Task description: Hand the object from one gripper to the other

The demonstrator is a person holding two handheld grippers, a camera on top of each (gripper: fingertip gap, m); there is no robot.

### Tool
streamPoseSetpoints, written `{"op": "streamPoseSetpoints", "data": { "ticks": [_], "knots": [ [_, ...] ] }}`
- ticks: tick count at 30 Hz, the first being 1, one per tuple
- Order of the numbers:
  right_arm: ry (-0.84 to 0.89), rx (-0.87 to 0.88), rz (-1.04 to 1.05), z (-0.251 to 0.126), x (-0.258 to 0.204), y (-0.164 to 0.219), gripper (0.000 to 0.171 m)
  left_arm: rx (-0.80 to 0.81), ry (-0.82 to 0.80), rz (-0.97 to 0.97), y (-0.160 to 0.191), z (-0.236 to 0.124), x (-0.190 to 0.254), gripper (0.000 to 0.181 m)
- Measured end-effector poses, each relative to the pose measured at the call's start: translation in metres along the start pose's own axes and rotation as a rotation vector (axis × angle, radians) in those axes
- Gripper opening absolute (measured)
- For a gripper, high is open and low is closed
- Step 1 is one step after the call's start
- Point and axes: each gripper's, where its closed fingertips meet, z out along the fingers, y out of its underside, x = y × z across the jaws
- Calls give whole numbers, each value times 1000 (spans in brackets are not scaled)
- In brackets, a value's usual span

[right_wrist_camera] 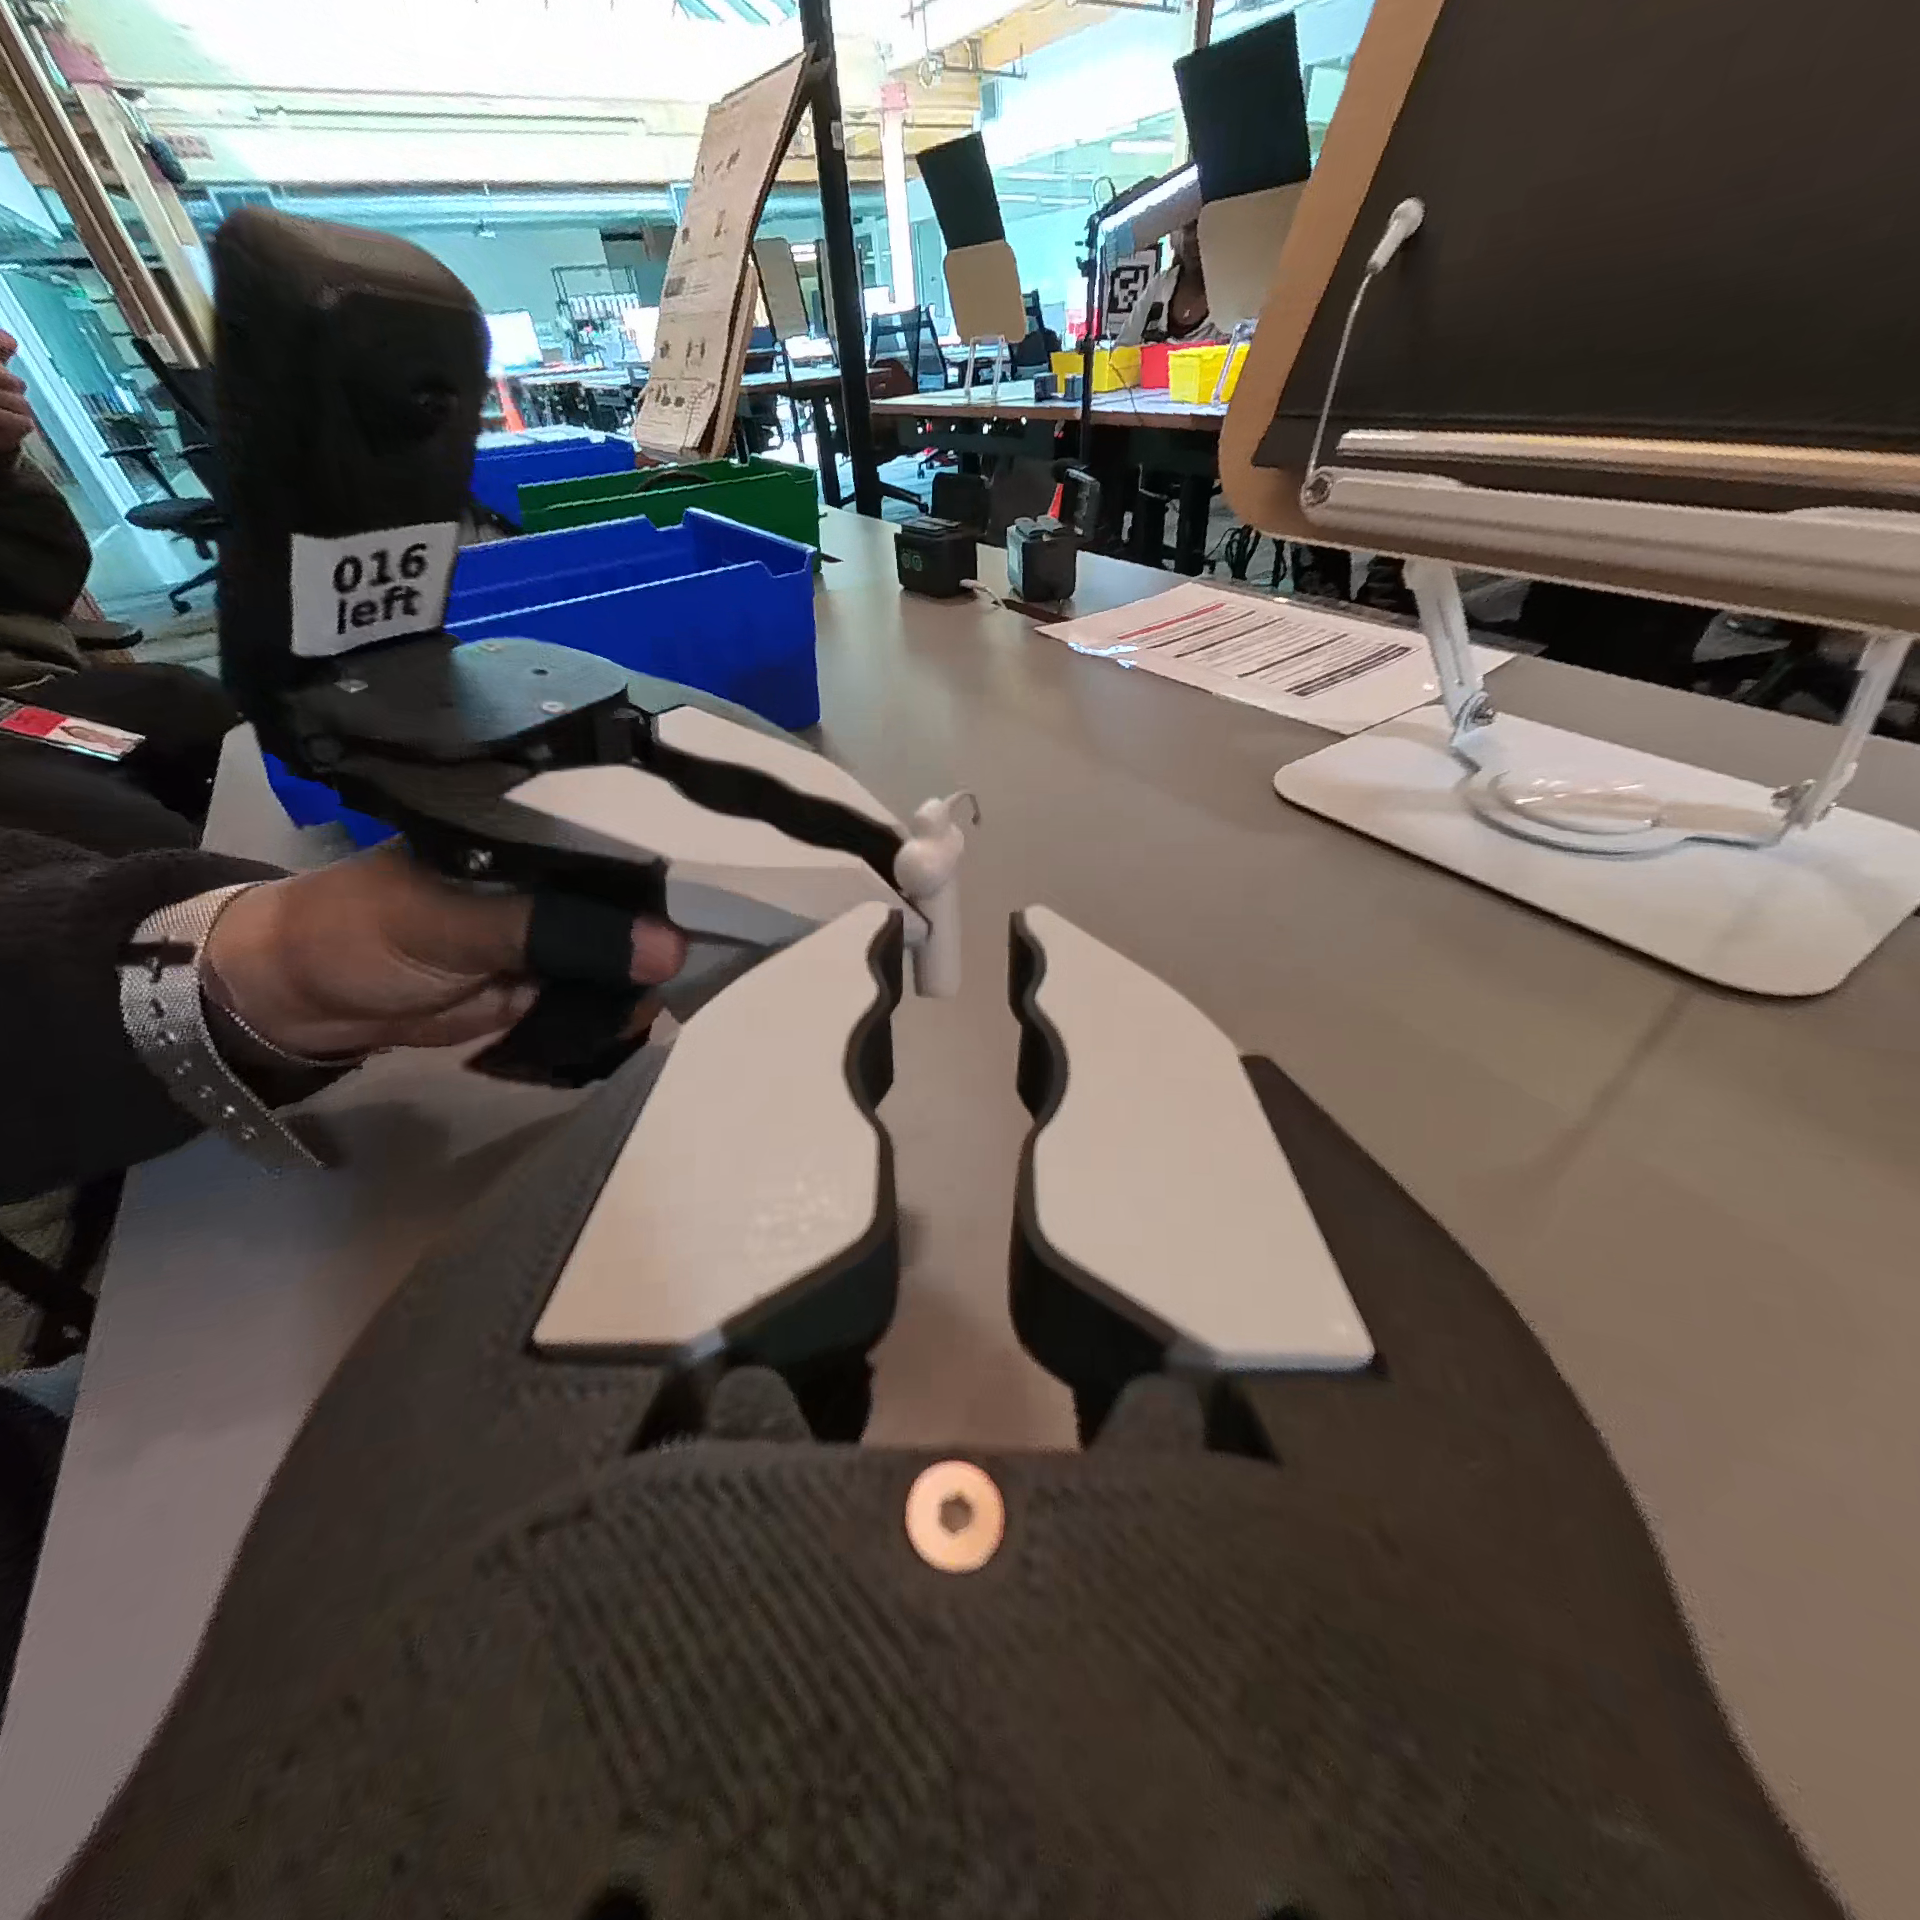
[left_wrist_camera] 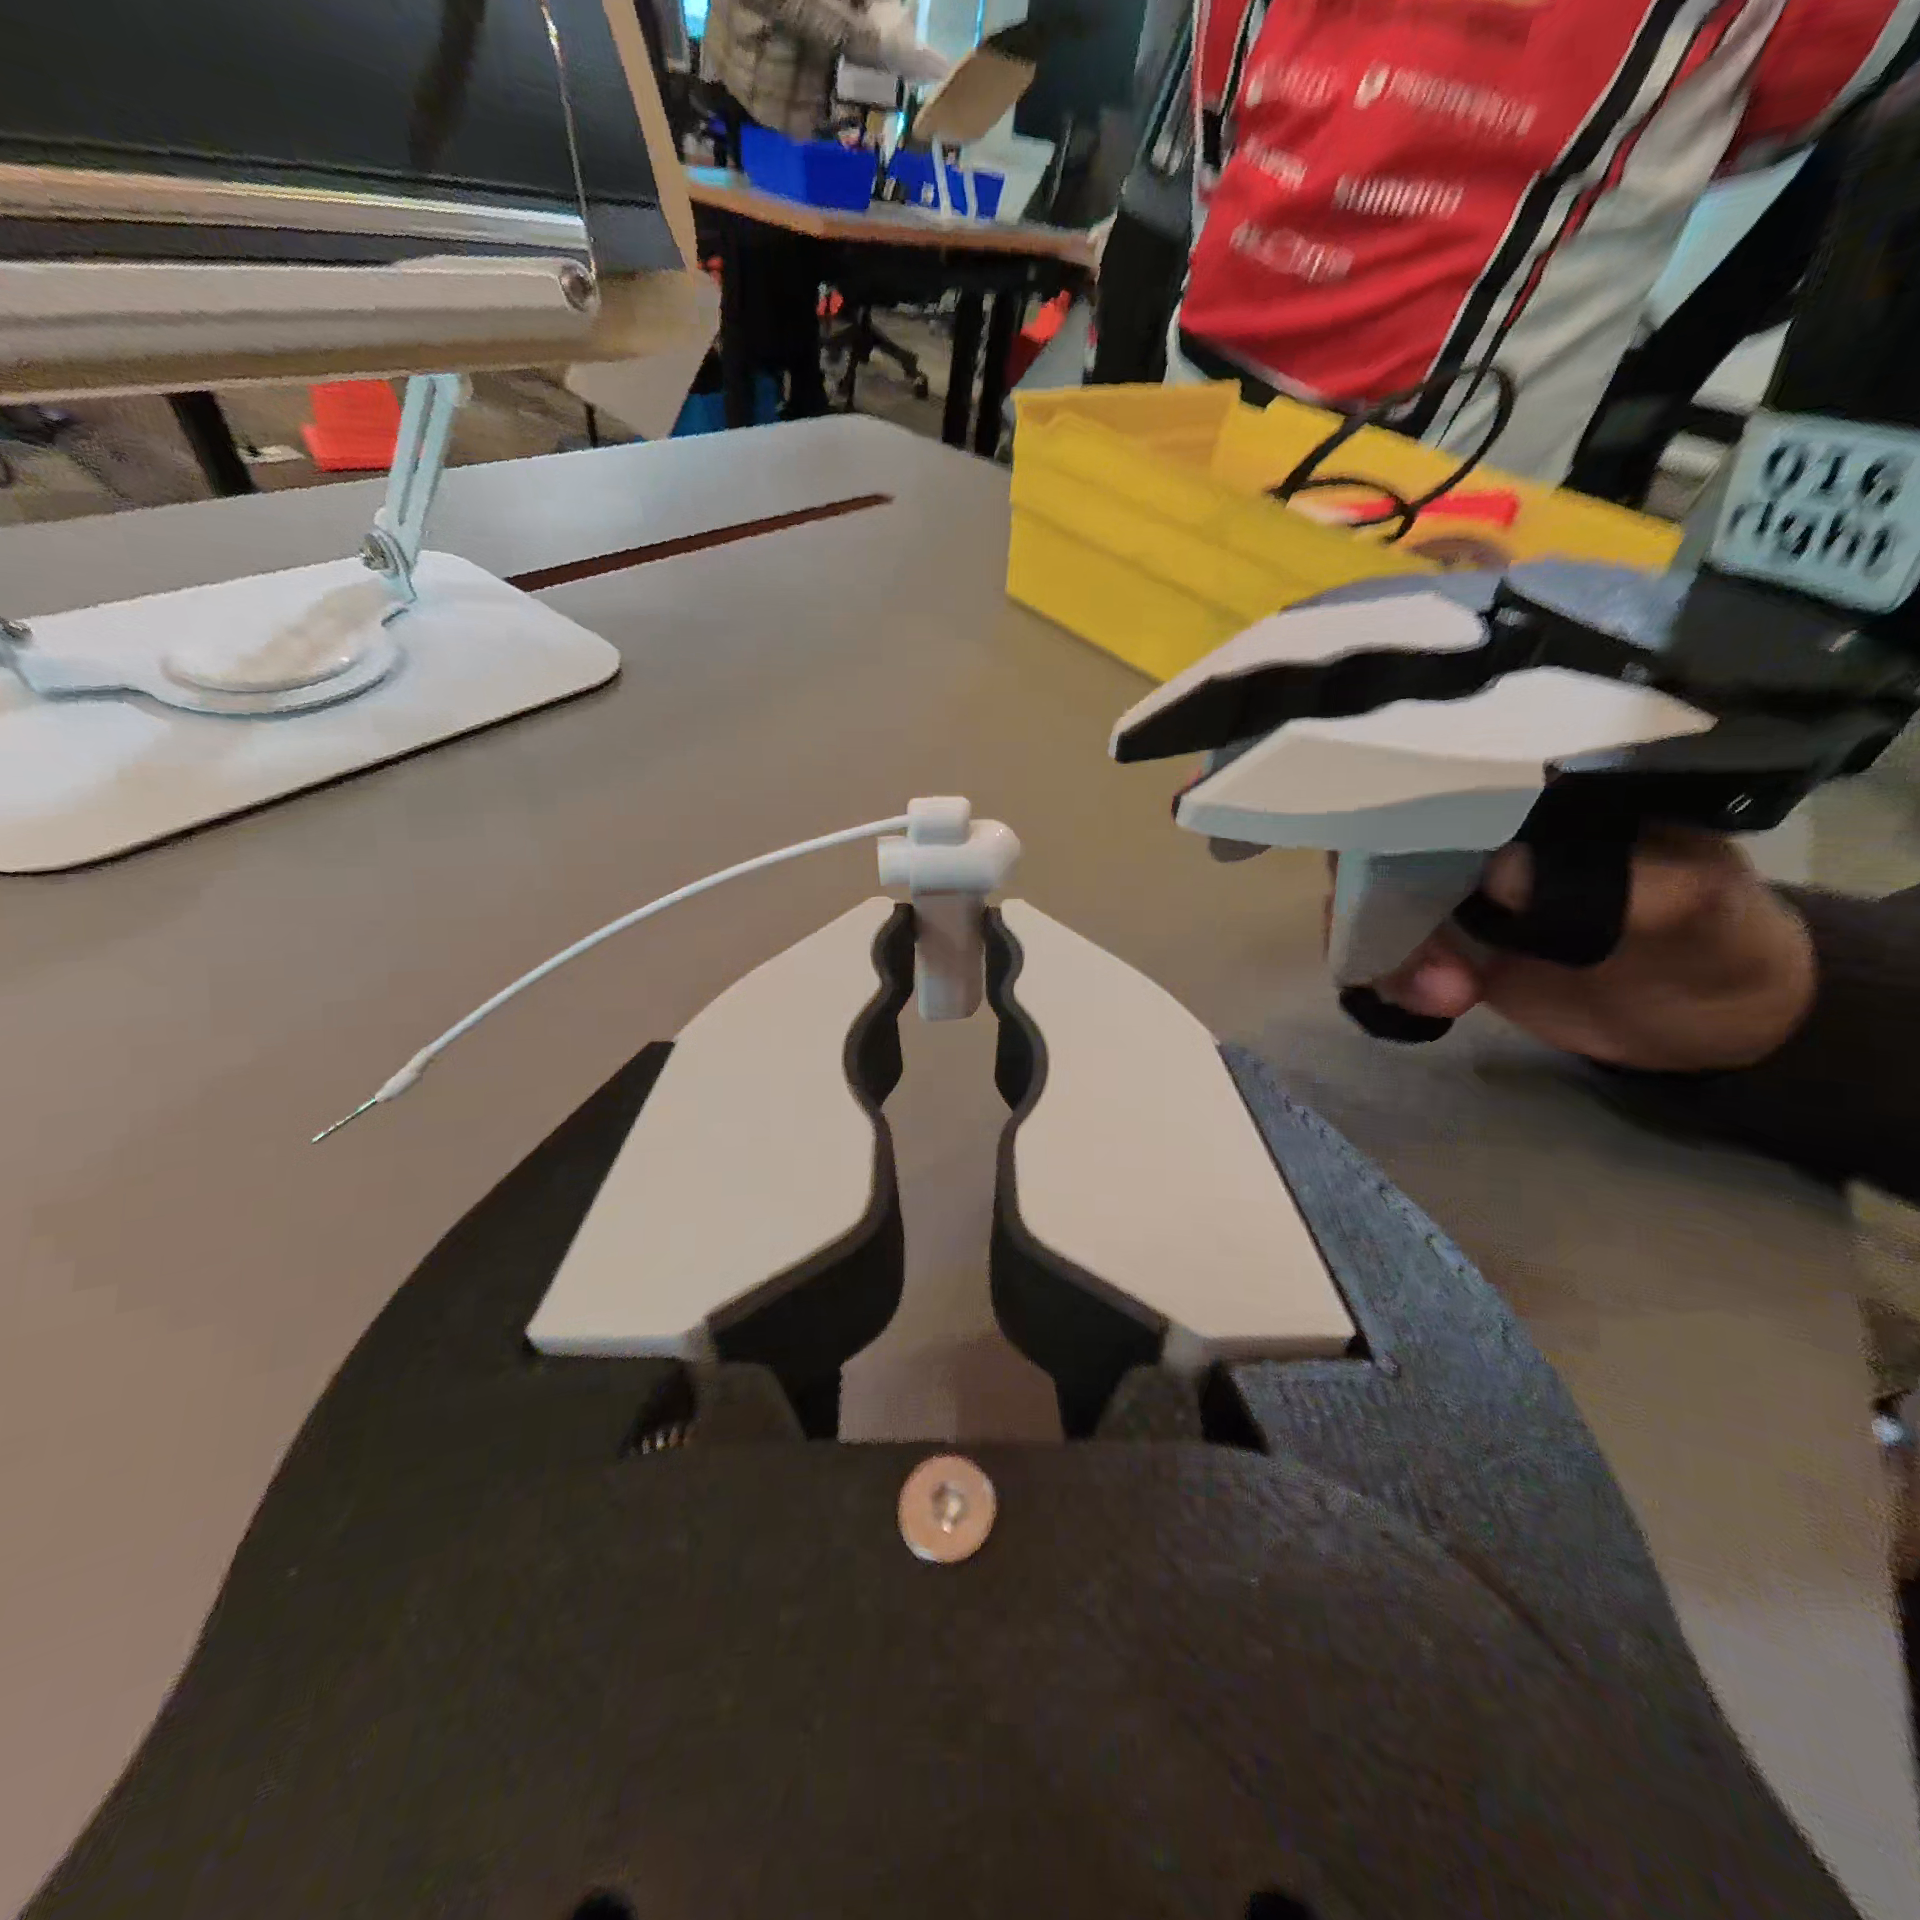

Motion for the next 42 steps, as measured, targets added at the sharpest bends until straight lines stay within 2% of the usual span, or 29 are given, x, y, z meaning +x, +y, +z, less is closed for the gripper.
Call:
{"op": "streamPoseSetpoints", "data": {
  "ticks": [4,8,11,15,20,24,31,37,42],
  "knots": [
    [-11,-29,26,6,-7,6,20,-57,-61,161,8,5,8,12],
    [16,-44,30,11,-8,11,23,-66,-47,178,10,9,22,13],
    [25,-47,31,11,-8,11,15,-59,-45,193,10,10,28,12],
    [20,-36,53,9,-7,7,14,-29,-58,234,6,10,31,12],
    [36,-3,103,2,5,1,13,14,-34,190,3,9,33,12],
    [59,38,181,-11,30,-5,13,39,-25,140,0,7,28,19],
    [-81,2,241,-18,37,0,13,171,-139,203,-24,-12,0,24],
    [-207,-75,170,-14,14,7,13,76,-145,246,-9,-5,-9,48],
    [-329,-110,127,-15,-8,11,13,15,-128,449,3,1,5,38]
  ]
}}
